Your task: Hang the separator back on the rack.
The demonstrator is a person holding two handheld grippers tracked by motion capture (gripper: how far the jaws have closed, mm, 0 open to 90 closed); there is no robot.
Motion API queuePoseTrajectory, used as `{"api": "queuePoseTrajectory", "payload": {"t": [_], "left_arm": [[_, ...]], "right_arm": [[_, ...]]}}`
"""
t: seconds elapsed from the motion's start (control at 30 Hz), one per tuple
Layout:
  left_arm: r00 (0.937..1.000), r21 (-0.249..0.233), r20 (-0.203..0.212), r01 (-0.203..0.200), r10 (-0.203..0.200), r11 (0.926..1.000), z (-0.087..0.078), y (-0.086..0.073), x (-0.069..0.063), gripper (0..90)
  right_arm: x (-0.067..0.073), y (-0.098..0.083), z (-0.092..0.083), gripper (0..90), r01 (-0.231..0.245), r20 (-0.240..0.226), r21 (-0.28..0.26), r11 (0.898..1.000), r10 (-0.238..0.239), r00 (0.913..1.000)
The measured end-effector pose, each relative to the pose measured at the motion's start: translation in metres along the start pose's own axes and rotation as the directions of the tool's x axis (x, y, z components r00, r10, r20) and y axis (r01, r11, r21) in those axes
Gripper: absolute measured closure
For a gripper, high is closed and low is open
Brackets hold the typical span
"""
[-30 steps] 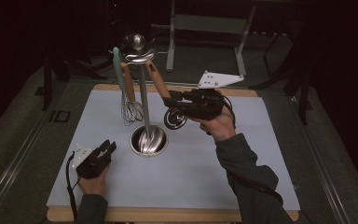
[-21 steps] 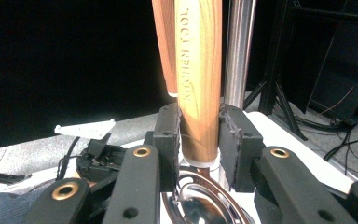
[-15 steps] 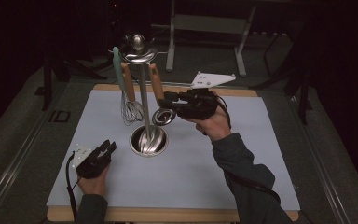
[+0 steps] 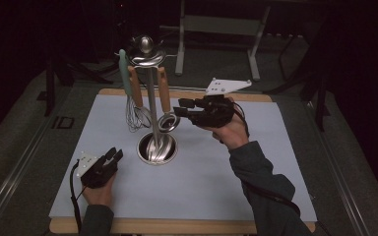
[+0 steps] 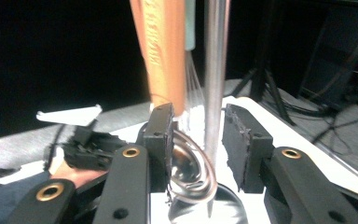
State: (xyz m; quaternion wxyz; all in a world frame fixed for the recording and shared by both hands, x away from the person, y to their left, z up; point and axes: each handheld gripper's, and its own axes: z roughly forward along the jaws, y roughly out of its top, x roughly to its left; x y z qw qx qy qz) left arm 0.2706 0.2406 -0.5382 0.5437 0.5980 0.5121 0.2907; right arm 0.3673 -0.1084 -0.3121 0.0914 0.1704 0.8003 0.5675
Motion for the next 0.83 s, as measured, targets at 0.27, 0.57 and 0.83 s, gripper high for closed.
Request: {"api": "queuePoseTrajectory", "payload": {"t": [0.27, 0.57, 0.83], "left_arm": [[1.0, 0.003, 0.0, -0.001, 0.001, 1.0, 0.0, 0.0, 0.0, 67.5], [1.0, 0.002, 0.0, 0.0, 0.0, 1.0, 0.001, 0.0, 0.0, 67.4], [1.0, 0.003, -0.002, 0.003, -0.003, 1.0, 0.001, 0.0, 0.001, 67.4]], "right_arm": [[-0.003, -0.006, -0.002, 62.2, 0.032, 0.05, 0.078, 0.996, -0.036, 0.9981], [-0.008, -0.019, -0.003, 61.8, 0.022, 0.074, 0.151, 0.988, -0.034, 0.9967], [-0.015, -0.038, -0.001, 61.7, 0.017, 0.095, 0.224, 0.974, -0.039, 0.9947]]}}
